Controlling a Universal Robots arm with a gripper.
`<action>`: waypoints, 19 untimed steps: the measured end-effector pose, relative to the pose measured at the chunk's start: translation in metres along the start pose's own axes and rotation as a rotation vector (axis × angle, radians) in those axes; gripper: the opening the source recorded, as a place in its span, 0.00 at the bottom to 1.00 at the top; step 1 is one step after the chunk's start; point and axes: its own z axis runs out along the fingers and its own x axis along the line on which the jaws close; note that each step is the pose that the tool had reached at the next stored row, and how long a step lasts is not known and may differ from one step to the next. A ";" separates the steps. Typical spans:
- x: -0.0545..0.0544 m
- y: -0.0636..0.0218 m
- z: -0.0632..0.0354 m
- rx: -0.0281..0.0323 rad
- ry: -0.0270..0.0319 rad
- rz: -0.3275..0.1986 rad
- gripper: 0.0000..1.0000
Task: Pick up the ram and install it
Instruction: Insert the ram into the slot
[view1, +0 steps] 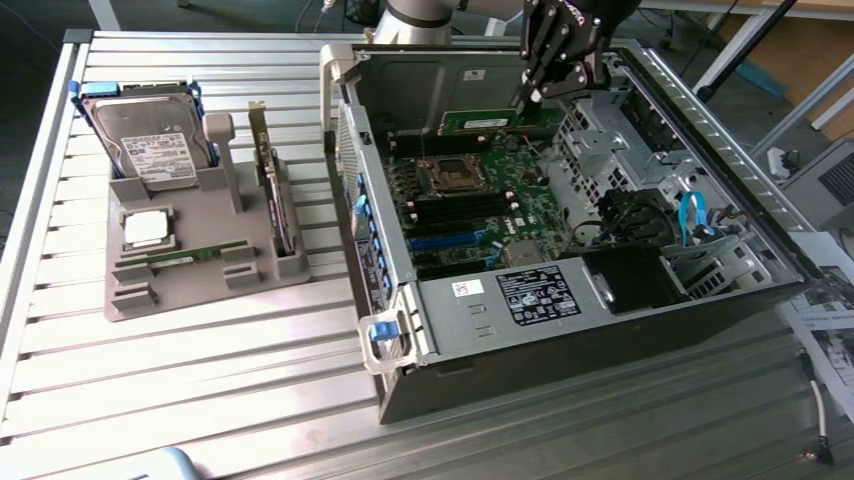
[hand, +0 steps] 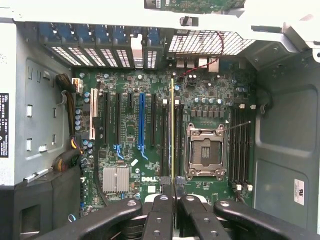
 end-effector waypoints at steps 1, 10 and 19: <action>0.000 0.0000 0.0000 0.0000 0.0001 0.000 0.12; 0.000 0.0000 0.0003 0.0005 -0.0003 0.008 0.12; 0.000 -0.0001 0.0023 0.0007 -0.0006 0.009 0.12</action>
